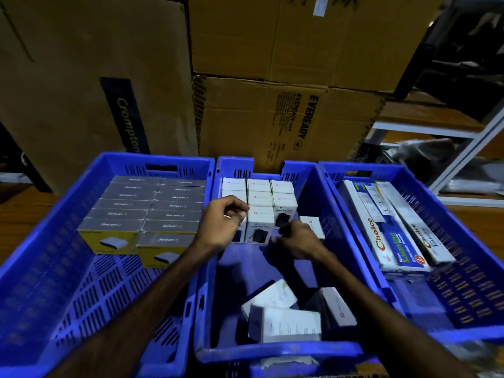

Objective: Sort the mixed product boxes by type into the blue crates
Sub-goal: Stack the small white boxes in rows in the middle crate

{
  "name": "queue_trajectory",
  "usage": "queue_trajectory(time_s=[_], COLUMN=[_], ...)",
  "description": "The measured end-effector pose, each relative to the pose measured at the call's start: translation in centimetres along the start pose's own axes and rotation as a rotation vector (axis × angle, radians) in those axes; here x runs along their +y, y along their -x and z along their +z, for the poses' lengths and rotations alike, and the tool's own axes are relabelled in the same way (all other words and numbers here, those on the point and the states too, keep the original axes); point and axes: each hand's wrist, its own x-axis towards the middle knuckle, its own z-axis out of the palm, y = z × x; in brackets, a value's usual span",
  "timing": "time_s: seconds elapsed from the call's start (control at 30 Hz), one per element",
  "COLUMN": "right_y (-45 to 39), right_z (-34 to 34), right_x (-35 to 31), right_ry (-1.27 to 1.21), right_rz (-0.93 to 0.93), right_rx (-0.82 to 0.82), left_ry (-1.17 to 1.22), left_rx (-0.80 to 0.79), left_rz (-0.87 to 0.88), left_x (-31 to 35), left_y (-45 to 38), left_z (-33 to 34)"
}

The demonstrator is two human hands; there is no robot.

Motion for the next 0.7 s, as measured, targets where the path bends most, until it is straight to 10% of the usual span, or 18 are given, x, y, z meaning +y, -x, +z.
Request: queue_trajectory(time_s=[0.4,0.7], right_y=[11.1,13.4], right_z=[-7.1,-5.3], right_x=[6.1,8.8], right_ry=[0.114,-0.190], right_rz=[-0.284,-0.270], right_rx=[0.399,0.590], left_ry=[-0.525,-0.827], left_rx=[-0.528,-0.656], left_rz=[0.233,0.027], left_x=[2.7,1.1], left_y=[1.0,-2.4], left_z=[7.7,15.6])
